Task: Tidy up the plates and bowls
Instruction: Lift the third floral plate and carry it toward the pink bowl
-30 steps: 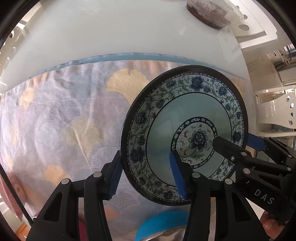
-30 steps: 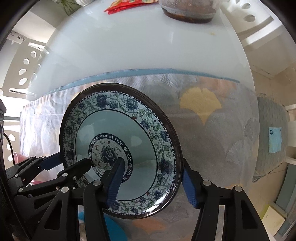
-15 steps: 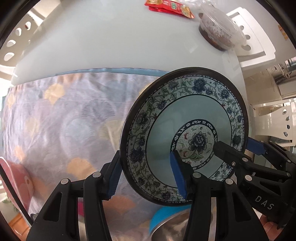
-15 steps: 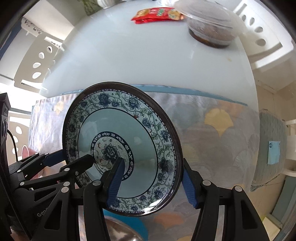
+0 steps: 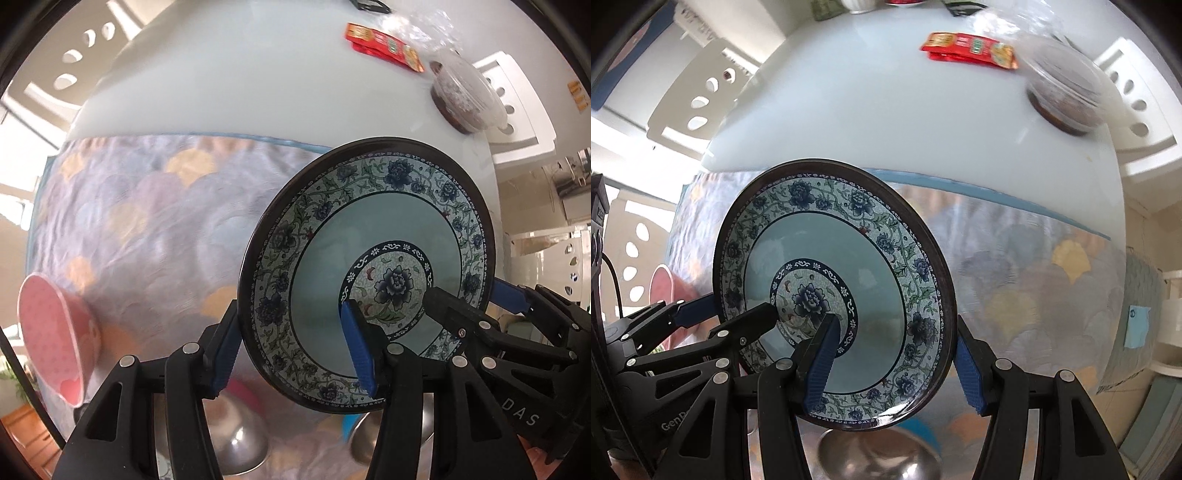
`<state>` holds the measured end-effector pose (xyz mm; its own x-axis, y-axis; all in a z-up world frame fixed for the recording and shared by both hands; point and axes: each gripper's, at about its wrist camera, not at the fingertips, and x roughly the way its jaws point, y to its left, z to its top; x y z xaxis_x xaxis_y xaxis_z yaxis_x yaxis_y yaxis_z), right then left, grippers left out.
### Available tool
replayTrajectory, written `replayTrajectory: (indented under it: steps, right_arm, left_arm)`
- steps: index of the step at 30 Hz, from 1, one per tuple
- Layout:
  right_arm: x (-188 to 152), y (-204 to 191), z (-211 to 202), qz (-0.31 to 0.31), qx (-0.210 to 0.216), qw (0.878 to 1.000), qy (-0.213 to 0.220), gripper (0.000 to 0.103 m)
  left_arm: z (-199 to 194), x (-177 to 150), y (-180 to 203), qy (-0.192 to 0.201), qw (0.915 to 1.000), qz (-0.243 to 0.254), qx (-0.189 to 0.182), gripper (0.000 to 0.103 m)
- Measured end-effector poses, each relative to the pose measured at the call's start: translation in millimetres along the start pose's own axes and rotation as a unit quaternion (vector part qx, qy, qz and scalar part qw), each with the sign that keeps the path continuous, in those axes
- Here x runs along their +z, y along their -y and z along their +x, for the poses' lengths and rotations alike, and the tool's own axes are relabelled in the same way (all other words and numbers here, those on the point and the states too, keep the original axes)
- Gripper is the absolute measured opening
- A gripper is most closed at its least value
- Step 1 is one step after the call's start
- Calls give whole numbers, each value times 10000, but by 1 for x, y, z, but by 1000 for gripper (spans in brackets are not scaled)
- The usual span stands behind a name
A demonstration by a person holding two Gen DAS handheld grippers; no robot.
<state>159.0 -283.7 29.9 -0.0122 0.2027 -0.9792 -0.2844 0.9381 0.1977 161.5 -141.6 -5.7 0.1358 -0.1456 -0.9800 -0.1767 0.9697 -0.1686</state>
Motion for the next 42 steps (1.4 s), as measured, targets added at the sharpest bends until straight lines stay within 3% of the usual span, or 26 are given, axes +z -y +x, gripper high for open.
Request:
replayTrajectory:
  steps: [24,42]
  right_arm:
    - [-33,-121,-8,-606,59,9981,35,59]
    - [-82,-220,0,-1045,75,9944,-140,59]
  left_arm:
    - [-41,-58,-93,215,9985,-511,-13,50]
    - [-76,-120,-177,392,9952,-894,18,50]
